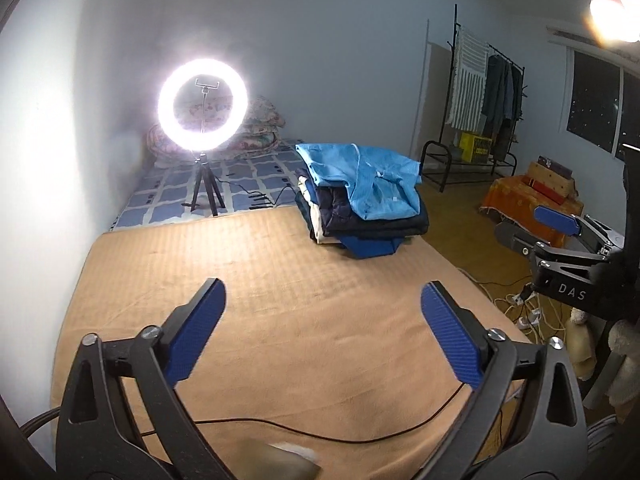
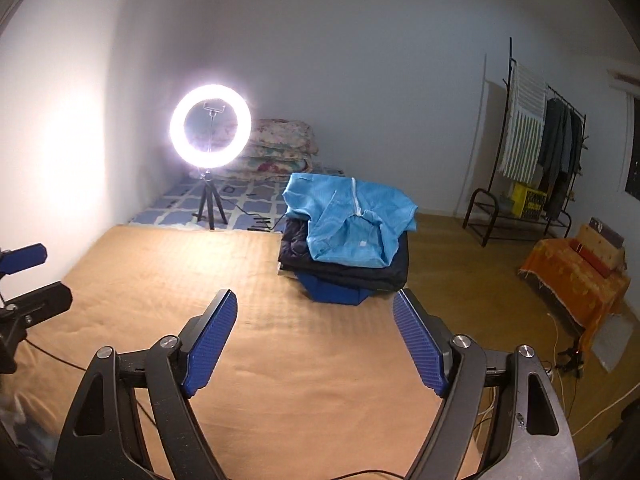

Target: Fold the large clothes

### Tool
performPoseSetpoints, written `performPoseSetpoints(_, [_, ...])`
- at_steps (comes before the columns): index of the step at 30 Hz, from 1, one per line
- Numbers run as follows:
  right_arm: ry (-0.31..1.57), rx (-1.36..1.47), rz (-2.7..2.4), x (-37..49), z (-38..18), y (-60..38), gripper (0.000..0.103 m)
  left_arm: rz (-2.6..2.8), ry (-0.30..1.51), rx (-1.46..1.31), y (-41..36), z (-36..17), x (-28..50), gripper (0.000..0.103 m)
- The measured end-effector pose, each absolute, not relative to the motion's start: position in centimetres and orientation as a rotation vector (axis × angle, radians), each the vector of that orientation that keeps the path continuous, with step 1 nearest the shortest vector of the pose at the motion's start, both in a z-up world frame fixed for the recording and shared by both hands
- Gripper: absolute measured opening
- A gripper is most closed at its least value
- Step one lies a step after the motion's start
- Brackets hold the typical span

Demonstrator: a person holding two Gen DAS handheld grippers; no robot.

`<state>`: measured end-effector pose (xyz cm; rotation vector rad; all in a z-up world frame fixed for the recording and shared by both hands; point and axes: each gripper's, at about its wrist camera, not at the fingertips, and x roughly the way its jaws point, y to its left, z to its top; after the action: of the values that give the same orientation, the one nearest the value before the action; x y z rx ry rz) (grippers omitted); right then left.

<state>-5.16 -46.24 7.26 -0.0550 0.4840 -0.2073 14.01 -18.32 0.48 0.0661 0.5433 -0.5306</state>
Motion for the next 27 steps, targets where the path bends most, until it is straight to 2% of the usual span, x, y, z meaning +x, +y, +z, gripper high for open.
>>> performPoseSetpoints(27, [0.503,0.023,-0.243,-5.5,5.6,-47.6,0.081,-0.477,0.505,0.147,-18.3,-0.7,12.6,0.103])
